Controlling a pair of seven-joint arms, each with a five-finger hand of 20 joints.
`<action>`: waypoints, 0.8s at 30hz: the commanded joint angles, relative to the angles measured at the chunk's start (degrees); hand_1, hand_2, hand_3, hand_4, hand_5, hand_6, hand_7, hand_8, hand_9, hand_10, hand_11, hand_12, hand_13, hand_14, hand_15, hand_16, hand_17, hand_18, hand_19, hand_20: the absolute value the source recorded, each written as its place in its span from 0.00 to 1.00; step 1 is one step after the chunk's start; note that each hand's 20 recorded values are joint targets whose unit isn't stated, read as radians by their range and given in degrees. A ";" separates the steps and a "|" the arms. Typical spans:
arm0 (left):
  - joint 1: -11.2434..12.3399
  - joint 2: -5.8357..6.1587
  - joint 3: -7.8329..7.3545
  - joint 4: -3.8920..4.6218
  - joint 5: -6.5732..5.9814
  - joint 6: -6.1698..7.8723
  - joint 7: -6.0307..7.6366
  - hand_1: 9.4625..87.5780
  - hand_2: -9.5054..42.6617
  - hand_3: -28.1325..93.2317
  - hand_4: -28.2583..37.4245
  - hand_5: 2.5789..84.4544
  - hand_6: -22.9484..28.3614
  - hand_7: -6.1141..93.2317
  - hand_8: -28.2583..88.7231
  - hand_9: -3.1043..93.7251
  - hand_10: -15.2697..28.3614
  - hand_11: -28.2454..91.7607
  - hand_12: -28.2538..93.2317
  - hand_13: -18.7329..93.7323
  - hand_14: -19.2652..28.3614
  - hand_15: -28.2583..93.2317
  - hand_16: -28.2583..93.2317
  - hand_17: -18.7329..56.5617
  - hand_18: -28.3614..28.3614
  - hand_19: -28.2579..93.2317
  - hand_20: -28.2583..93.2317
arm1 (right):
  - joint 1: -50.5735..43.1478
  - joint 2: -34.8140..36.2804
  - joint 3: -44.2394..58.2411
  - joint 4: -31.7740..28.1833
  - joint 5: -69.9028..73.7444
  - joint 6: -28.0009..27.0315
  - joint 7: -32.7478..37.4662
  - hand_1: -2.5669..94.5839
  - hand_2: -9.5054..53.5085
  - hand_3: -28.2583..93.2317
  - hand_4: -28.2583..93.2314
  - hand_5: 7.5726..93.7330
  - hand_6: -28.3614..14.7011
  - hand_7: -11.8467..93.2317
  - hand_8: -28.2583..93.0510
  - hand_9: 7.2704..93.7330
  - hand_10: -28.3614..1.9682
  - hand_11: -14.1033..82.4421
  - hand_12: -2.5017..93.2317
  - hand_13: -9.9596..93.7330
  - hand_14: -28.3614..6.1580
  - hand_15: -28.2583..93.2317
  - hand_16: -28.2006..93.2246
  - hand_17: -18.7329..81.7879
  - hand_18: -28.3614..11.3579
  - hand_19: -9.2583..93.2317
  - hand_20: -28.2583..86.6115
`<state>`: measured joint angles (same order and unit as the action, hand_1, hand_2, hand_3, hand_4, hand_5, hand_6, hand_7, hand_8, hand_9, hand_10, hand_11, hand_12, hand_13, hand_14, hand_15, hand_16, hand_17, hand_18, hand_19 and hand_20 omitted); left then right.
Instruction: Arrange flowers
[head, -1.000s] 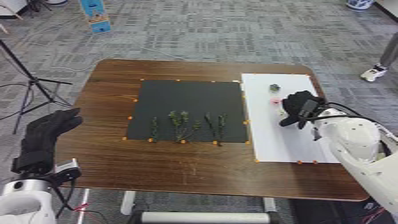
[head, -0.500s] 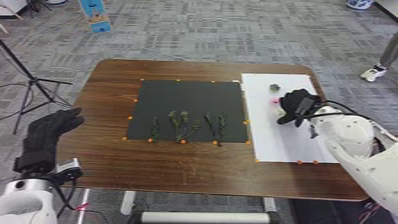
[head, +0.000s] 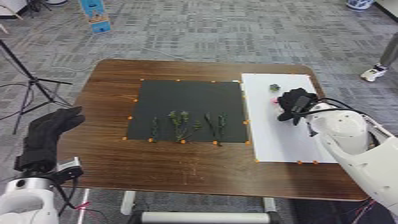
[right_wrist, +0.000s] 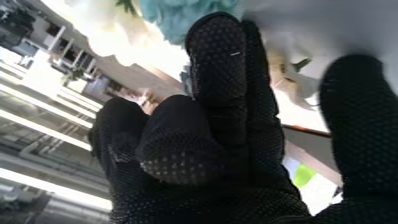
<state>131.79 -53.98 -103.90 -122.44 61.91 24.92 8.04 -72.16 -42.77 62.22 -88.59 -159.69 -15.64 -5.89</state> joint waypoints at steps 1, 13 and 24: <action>1.02 -0.90 -0.59 -0.46 -0.23 0.23 0.54 0.17 0.53 0.79 0.00 0.61 0.52 0.23 0.17 0.59 0.66 0.43 0.36 0.55 0.73 0.37 0.22 0.36 0.67 0.32 0.36 | -0.64 -0.65 -2.14 0.23 -2.92 -1.28 0.34 0.39 0.12 0.75 0.09 0.79 0.69 0.37 0.19 0.95 0.59 0.47 0.32 0.95 0.67 0.79 0.55 0.75 0.15 1.00 0.85; 1.98 0.55 -3.15 0.05 -0.67 0.25 0.28 0.17 0.53 0.79 0.00 0.61 0.52 0.23 0.17 0.59 0.66 0.43 0.36 0.55 0.73 0.37 0.22 0.36 0.67 0.32 0.36 | 2.37 4.40 -3.31 -4.63 3.14 6.50 2.85 0.52 0.30 0.71 0.08 0.79 0.70 0.40 0.36 0.95 0.63 0.55 0.35 0.95 0.71 0.82 0.57 0.76 0.19 1.00 0.87; 4.49 5.28 -9.75 4.29 -2.37 3.33 0.65 0.15 0.59 0.77 0.00 0.62 0.51 0.23 0.17 0.59 0.66 0.43 0.35 0.54 0.71 0.35 0.22 0.36 0.66 0.31 0.36 | 21.76 3.76 -14.69 -14.07 18.46 6.74 5.42 0.51 0.30 0.72 0.09 0.78 0.70 0.42 0.36 0.94 0.62 0.56 0.35 0.95 0.71 0.83 0.57 0.76 0.19 1.00 0.87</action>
<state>135.14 -51.36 -111.13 -120.96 60.41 25.47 8.46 -64.90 -35.54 51.70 -97.27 -148.31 -9.35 -1.38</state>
